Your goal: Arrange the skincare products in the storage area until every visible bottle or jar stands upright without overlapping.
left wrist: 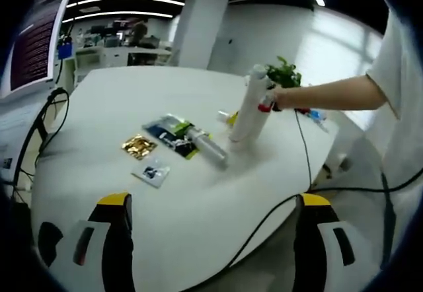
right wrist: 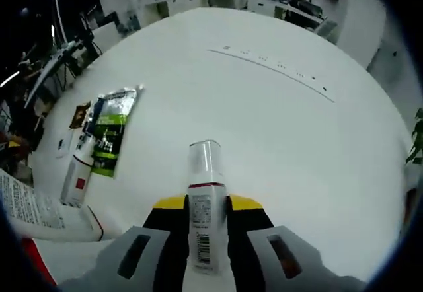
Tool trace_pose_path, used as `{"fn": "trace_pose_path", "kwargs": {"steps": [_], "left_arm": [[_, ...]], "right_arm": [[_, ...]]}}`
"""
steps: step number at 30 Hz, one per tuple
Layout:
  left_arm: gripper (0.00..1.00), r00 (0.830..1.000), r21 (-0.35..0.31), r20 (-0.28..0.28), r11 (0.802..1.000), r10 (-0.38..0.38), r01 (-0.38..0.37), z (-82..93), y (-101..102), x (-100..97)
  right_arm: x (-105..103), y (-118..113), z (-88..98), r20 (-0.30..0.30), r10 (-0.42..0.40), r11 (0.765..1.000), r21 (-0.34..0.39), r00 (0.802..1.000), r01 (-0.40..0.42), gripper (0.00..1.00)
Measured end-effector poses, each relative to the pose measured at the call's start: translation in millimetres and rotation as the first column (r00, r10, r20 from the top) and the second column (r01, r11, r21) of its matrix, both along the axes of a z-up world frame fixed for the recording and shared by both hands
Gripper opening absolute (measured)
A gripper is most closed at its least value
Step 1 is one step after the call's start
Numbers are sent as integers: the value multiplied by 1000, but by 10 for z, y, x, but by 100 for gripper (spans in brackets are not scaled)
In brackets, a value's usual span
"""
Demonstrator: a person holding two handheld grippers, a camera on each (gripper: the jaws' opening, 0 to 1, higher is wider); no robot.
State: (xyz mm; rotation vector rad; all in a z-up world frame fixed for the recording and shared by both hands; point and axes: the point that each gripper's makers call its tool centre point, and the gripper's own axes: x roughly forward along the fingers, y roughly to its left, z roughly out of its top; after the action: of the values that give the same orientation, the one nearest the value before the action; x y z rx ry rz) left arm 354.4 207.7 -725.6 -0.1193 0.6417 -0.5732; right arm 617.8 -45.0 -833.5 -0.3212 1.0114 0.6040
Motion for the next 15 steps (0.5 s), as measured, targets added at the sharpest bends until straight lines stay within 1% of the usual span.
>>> {"fn": "trace_pose_path", "kwargs": {"steps": [2, 5, 8, 11, 12, 15], "left_arm": [[94, 1000, 0, 2, 1000, 0, 0, 7, 0, 0], [94, 1000, -3, 9, 1000, 2, -2, 31, -2, 3], [94, 1000, -6, 14, 1000, 0, 0, 49, -10, 6], [94, 1000, -7, 23, 1000, -5, 5, 72, -19, 6], [94, 1000, -6, 25, 1000, -7, 7, 80, -22, 4], [94, 999, -1, 31, 1000, -12, 12, 101, -34, -6]], "right_arm": [[-32, -12, 16, 2, 7, 1000, -9, 1000, -7, 20], [-63, -31, 65, -2, -4, 1000, 17, 1000, 4, 20], [-104, -84, 169, 20, 0, 1000, 5, 1000, 0, 20], [-103, -135, 237, 34, -13, 1000, 19, 999, 12, 20], [-146, -146, 285, 39, -22, 999, 27, 999, 21, 20], [-198, -186, 334, 52, -27, 999, 32, 998, 26, 20]]}}
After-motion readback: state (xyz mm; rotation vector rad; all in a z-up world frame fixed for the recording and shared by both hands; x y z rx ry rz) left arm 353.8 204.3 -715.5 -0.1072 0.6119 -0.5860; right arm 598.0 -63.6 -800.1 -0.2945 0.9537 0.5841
